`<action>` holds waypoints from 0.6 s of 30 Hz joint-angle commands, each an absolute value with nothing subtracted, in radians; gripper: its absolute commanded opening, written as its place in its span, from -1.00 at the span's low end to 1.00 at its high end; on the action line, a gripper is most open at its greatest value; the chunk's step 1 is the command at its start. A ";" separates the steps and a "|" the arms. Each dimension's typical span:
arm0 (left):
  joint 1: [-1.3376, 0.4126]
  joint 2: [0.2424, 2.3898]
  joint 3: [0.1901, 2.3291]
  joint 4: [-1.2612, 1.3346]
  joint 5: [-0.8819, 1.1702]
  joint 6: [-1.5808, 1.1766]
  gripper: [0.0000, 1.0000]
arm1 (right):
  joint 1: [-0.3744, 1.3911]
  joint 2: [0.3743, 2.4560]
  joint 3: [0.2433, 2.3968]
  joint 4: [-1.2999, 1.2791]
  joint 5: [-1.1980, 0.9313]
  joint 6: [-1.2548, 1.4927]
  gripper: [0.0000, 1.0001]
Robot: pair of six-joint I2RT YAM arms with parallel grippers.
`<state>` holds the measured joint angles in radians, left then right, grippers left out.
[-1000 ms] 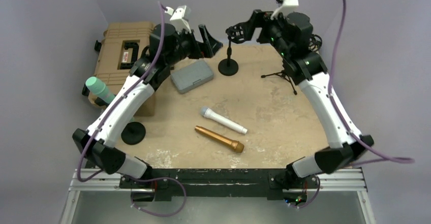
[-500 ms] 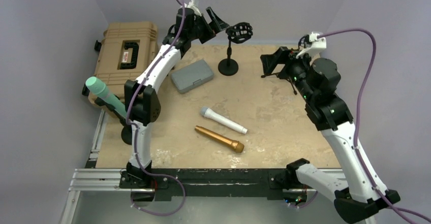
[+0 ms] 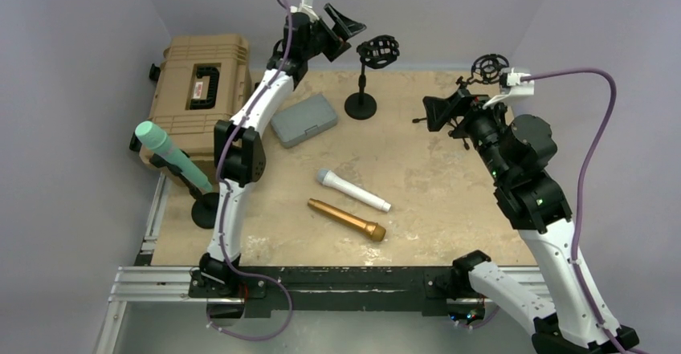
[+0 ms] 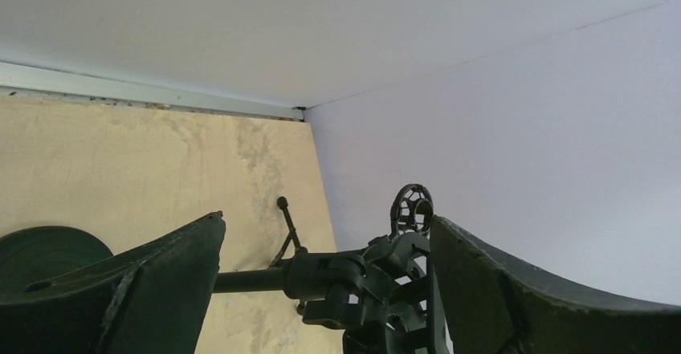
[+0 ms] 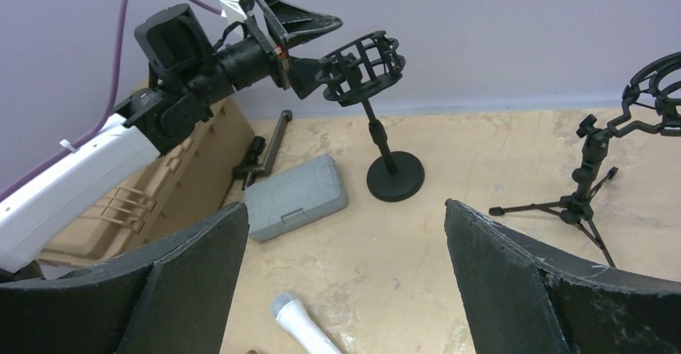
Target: Remove the microphone from the stand
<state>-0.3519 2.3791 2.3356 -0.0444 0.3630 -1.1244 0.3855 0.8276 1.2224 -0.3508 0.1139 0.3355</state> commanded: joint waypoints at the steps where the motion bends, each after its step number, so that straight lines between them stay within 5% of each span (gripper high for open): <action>1: -0.350 2.413 2.396 0.025 0.421 -1.177 0.93 | 0.386 0.814 1.223 -0.333 0.114 0.315 0.80; 18: -0.354 2.447 2.340 0.009 0.463 -1.161 0.88 | 0.385 0.814 1.215 -0.328 0.080 0.341 0.78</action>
<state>-0.3527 2.4294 2.3417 -0.0200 0.4374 -1.1599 0.3855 0.8230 1.2186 -0.3508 0.1020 0.3336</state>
